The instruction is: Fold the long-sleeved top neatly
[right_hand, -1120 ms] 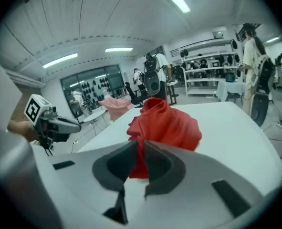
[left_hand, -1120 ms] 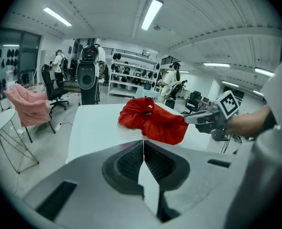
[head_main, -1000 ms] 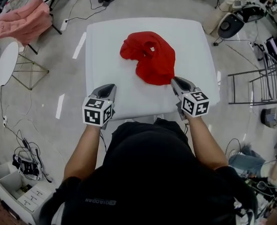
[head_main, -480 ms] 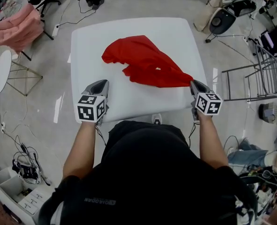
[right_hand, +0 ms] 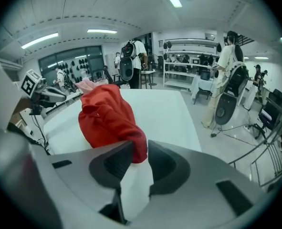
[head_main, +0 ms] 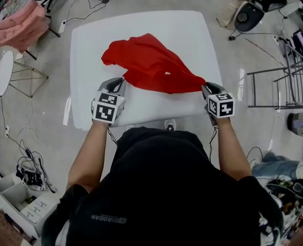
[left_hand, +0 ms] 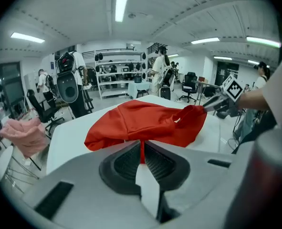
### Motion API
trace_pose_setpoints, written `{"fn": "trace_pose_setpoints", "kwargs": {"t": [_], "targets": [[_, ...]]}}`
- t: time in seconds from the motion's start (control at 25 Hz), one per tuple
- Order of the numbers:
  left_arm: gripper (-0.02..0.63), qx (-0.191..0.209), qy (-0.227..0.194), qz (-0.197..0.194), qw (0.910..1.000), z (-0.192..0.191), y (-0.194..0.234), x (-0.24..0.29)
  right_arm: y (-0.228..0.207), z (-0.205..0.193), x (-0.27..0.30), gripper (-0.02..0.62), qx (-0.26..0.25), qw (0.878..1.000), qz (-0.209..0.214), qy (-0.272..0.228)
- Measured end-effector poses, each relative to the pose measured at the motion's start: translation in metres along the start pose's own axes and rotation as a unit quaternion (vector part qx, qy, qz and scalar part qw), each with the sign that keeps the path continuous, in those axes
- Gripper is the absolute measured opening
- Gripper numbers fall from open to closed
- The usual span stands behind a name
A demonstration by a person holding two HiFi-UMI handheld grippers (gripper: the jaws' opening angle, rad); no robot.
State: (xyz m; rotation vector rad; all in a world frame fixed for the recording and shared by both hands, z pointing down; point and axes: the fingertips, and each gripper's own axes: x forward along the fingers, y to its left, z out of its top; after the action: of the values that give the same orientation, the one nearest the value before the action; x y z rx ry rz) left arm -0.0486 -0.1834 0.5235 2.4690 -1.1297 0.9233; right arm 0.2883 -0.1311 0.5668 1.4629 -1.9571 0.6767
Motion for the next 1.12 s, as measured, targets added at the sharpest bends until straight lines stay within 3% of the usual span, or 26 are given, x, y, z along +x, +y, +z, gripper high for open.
{"fn": "trace_pose_setpoints", "kwargs": {"t": [0.2,0.44,0.64,0.8,0.92,1.12], "targets": [[0.091,0.102,0.034,-0.009,0.9942,0.008,-0.004,0.026,0.025,0.027,-0.019,0.164,-0.046,0.998,0.047,-0.011],[0.117,0.238,0.065,-0.016,0.9689,0.01,-0.008,0.048,0.057,0.05,-0.004,0.177,-0.163,0.985,0.06,-0.015],[0.133,0.297,0.09,-0.027,0.9503,0.004,-0.014,0.063,0.058,0.038,0.017,0.196,-0.247,0.967,0.047,0.033],[0.135,0.326,0.08,-0.039,0.9412,0.012,-0.024,0.065,0.064,0.042,0.018,0.196,-0.254,0.965,0.054,0.032],[0.14,0.356,0.092,-0.043,0.9288,0.009,-0.029,0.073,0.065,0.041,0.021,0.196,-0.266,0.962,0.052,0.041],[0.146,0.364,0.131,-0.005,0.922,-0.002,-0.005,0.082,0.055,0.029,0.019,0.196,-0.29,0.954,0.032,0.067]]}}
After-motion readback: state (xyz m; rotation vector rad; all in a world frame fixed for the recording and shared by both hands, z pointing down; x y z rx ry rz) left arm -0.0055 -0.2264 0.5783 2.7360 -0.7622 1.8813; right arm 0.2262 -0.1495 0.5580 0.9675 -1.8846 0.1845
